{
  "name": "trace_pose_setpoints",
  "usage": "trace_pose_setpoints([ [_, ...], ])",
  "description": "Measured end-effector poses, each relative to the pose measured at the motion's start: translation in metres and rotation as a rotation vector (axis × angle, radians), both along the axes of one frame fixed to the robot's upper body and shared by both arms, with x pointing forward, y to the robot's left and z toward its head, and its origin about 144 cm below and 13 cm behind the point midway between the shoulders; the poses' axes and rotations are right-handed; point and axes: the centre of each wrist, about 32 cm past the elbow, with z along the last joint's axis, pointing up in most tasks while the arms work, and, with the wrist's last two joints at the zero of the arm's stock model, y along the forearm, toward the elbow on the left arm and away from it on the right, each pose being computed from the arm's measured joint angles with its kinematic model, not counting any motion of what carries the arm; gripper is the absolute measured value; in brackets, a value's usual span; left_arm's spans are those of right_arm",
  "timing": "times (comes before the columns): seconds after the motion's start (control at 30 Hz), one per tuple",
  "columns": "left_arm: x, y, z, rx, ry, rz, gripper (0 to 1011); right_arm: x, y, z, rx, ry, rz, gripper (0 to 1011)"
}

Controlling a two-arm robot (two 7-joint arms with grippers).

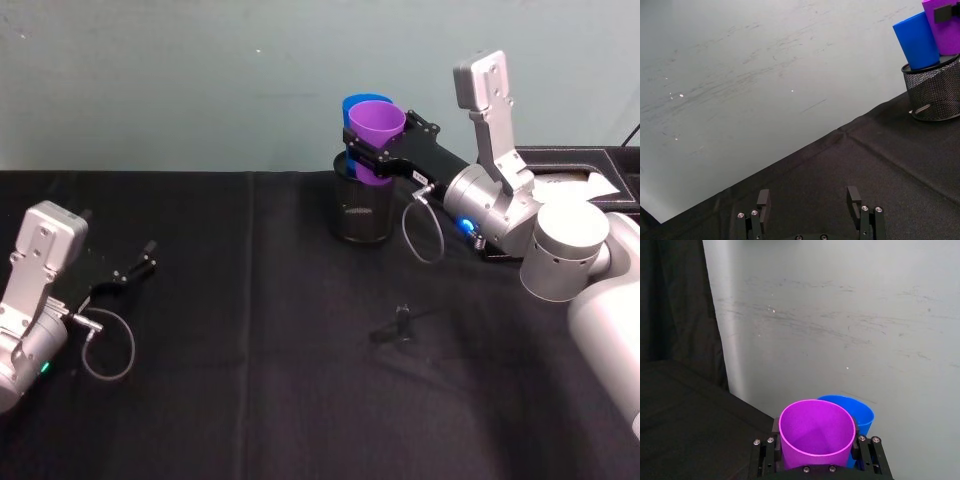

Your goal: Pick up one cup with a gripper and tap it against the other cup.

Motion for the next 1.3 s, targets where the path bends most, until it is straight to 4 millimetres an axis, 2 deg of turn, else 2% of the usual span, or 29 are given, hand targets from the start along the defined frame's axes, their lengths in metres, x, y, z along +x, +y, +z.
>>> trace_pose_setpoints([
  [1.3, 0.0, 0.0, 0.0, 0.0, 0.0, 0.0, 1000, 0.0, 0.0, 0.0, 0.0, 0.0, 0.0, 749],
])
